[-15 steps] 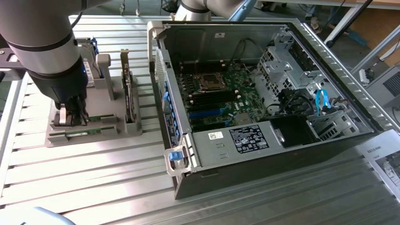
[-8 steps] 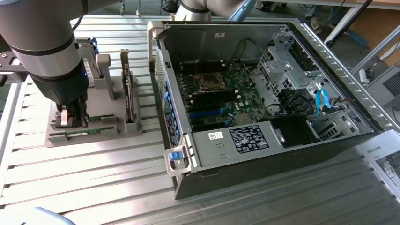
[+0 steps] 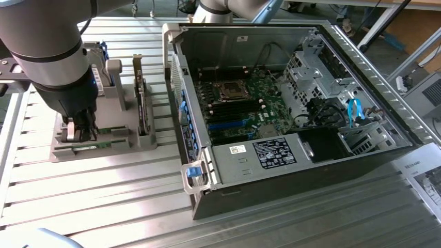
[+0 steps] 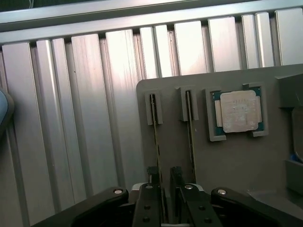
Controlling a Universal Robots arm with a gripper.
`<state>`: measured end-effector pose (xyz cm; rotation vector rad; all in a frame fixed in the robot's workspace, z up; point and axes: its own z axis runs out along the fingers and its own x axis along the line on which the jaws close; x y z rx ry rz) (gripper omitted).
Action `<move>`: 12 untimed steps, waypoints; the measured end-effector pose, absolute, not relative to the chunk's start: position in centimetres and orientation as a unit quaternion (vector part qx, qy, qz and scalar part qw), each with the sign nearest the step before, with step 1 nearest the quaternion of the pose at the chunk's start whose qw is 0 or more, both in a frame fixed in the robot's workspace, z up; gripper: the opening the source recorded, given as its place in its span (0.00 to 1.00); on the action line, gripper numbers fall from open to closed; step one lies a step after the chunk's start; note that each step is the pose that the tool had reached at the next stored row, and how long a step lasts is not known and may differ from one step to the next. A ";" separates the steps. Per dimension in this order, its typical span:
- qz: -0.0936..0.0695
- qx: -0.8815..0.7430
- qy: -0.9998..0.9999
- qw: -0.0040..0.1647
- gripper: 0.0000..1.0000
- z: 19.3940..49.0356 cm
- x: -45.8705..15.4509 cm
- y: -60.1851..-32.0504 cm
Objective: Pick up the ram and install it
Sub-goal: 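Pick up the ram and move it above insertion slot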
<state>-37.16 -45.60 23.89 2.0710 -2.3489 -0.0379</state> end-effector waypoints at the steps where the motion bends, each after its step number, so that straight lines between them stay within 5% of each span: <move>1: -0.012 0.661 -0.750 0.005 0.24 23.9 -37.2 -45.7; 12: -0.012 0.662 -0.750 0.005 0.24 23.8 -37.2 -45.9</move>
